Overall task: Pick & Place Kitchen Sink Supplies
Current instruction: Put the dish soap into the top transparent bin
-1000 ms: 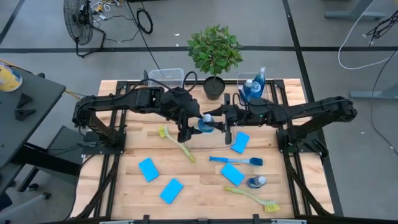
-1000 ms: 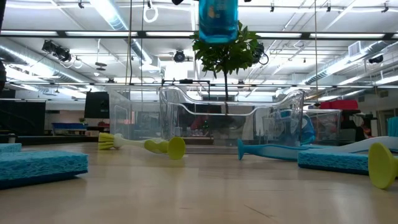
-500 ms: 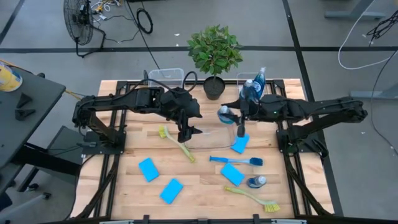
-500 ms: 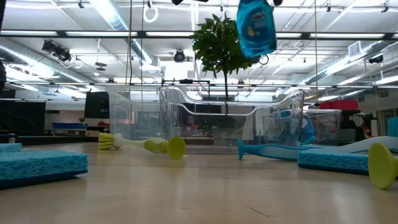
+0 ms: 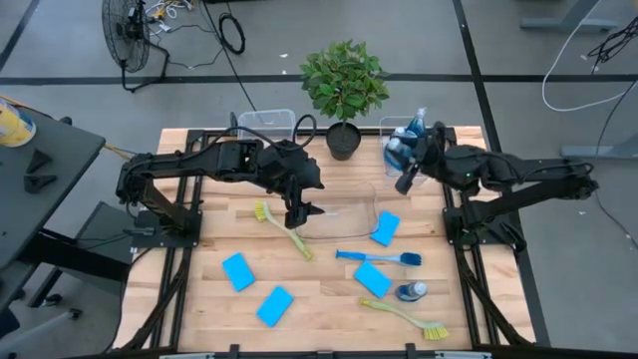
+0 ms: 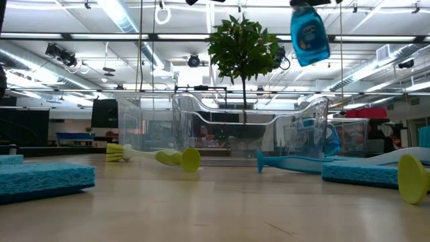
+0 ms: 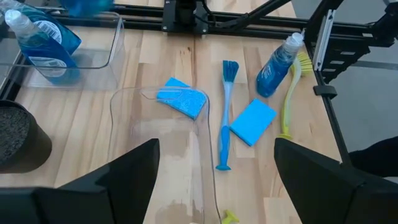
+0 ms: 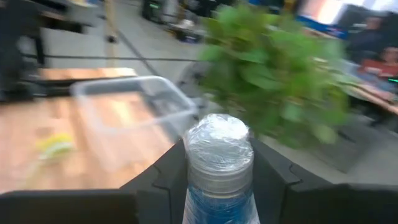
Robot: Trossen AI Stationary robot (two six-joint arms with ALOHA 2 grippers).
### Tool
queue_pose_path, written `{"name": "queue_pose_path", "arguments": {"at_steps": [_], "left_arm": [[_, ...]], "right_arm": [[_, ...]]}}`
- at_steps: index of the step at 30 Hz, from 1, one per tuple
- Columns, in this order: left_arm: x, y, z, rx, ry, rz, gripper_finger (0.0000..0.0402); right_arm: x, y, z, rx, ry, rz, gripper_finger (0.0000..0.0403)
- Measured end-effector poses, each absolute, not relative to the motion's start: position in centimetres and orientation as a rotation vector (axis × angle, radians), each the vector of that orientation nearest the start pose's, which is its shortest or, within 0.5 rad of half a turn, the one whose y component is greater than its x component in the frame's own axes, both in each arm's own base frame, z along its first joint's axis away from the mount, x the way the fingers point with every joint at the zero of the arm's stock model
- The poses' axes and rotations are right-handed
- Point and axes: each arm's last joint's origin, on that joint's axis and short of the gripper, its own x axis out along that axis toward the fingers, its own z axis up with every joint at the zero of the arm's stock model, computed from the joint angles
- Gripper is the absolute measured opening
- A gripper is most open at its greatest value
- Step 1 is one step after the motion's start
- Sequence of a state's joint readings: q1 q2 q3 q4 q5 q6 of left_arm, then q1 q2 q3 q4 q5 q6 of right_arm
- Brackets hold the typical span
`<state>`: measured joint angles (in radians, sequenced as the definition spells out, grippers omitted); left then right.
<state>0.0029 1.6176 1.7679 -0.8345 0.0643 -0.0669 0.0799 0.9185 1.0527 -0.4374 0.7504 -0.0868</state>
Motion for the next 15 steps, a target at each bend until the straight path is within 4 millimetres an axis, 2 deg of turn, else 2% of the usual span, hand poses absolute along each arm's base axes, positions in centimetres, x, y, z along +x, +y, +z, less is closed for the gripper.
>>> {"name": "queue_pose_path", "arguments": {"at_steps": [6, 15], "left_arm": [[34.1, -0.1, 40.2, -0.087, 0.686, -0.036, 0.0319], [34.1, -0.1, 40.2, -0.087, 0.686, -0.036, 0.0319]], "right_arm": [[16.4, -1.0, 38.0, -0.186, 0.314, -0.859, 0.0132], [15.5, -1.4, 38.1, -0.179, 0.289, -1.028, 0.0132]]}}
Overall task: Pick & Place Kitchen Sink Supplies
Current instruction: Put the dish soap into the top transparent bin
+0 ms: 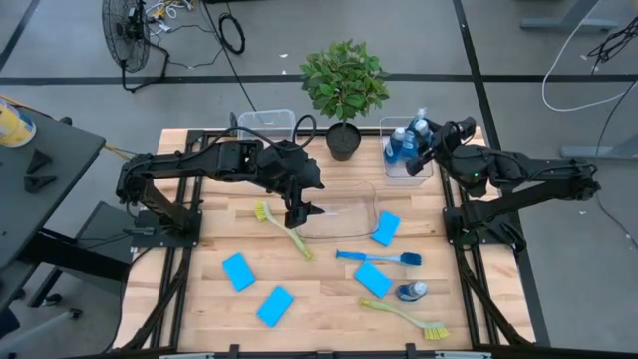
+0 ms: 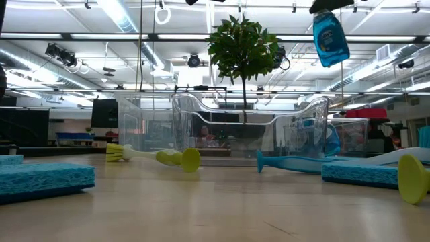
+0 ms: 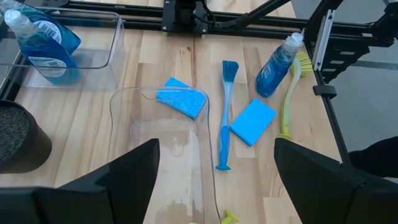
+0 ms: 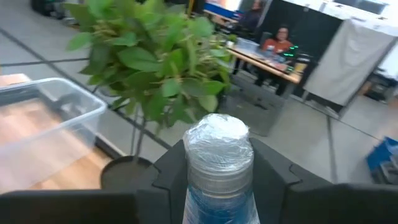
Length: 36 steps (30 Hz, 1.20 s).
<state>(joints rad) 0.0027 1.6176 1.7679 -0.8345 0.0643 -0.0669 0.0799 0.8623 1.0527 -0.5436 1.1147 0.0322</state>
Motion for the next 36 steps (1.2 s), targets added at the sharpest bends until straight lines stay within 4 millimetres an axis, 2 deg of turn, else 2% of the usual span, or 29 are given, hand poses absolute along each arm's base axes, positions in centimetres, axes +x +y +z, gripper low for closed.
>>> {"name": "queue_pose_path", "arguments": {"at_steps": [13, 20, 28, 36], "left_arm": [[34.1, -0.1, 40.2, -0.087, 0.686, -0.036, 0.0319], [34.1, -0.1, 40.2, -0.087, 0.686, -0.036, 0.0319], [34.1, -0.1, 40.2, -0.087, 0.685, -0.037, 0.0319], [34.1, -0.1, 40.2, -0.087, 0.681, -0.037, 0.0319]], "right_arm": [[15.0, -1.6, 37.7, -0.079, 0.226, -1.172, 0.0132], [14.7, -1.6, 37.1, -0.044, 0.231, -1.190, 0.0132], [14.6, -1.6, 36.7, -0.047, 0.279, -1.149, 0.0132], [14.9, -2.6, 36.6, -0.059, 0.360, -1.070, 0.0132]]}}
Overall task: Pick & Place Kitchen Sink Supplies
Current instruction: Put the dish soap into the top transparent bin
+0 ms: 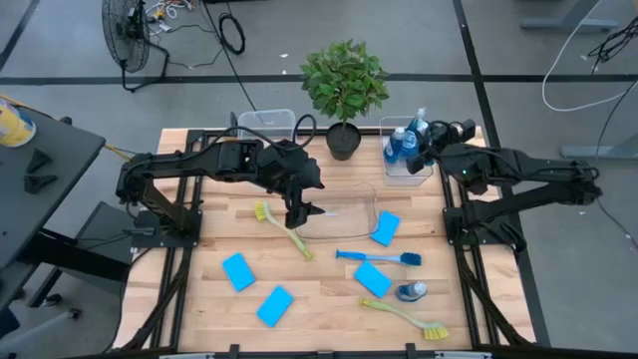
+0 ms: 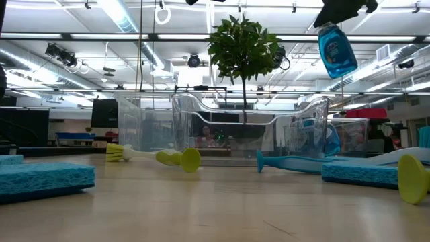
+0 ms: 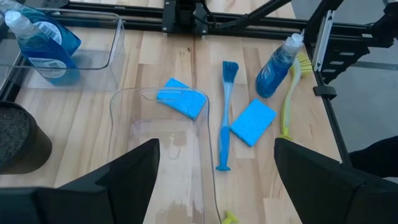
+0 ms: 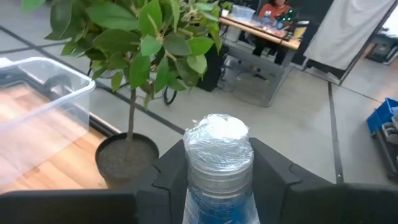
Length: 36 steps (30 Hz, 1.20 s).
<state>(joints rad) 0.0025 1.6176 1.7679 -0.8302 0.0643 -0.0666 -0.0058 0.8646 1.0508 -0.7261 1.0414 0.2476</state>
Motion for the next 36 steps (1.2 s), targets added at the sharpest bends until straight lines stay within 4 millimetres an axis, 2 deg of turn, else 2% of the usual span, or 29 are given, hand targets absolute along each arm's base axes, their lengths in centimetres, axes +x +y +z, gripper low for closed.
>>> {"name": "queue_pose_path", "arguments": {"at_steps": [8, 17, 36], "left_arm": [[34.2, -0.1, 40.3, -0.087, 0.670, -0.037, 0.0319], [34.2, -0.1, 40.3, -0.087, 0.670, -0.037, 0.0319], [34.2, -0.1, 40.3, -0.106, 0.672, -0.031, 0.0319]], "right_arm": [[14.9, -3.8, 36.8, -0.075, 0.392, -1.059, 0.0132], [15.3, -5.6, 37.9, -0.088, 0.333, -1.018, 0.0132], [14.6, -8.0, 38.2, -0.112, 0.345, -0.992, 0.0132]]}}
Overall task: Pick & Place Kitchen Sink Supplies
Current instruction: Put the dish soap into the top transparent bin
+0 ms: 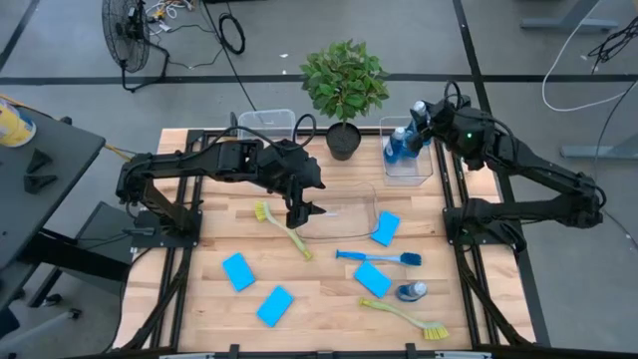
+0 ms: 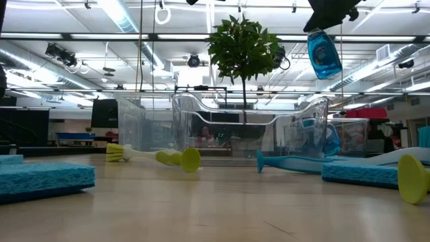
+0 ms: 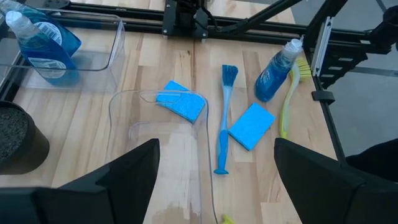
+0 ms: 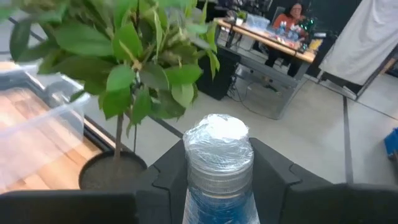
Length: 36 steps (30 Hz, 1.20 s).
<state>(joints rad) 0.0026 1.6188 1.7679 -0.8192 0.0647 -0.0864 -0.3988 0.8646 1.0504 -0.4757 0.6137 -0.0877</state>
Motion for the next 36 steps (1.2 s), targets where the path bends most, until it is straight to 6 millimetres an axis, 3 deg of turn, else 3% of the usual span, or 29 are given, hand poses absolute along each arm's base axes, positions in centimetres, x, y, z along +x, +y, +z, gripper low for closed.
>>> {"name": "queue_pose_path", "arguments": {"at_steps": [7, 23, 36], "left_arm": [[34.2, -0.1, 40.3, -0.108, 0.672, -0.030, 0.0319], [34.2, -0.1, 40.3, -0.113, 0.673, -0.028, 0.0319], [34.2, -0.1, 40.3, -0.138, 0.673, -0.019, 0.0319]], "right_arm": [[14.5, -9.0, 39.2, -0.104, 0.236, -0.954, 0.0132], [13.8, -10.5, 39.7, -0.110, 0.185, -0.911, 0.0132], [13.6, -10.3, 38.1, -0.057, 0.342, -0.846, 0.0132]]}}
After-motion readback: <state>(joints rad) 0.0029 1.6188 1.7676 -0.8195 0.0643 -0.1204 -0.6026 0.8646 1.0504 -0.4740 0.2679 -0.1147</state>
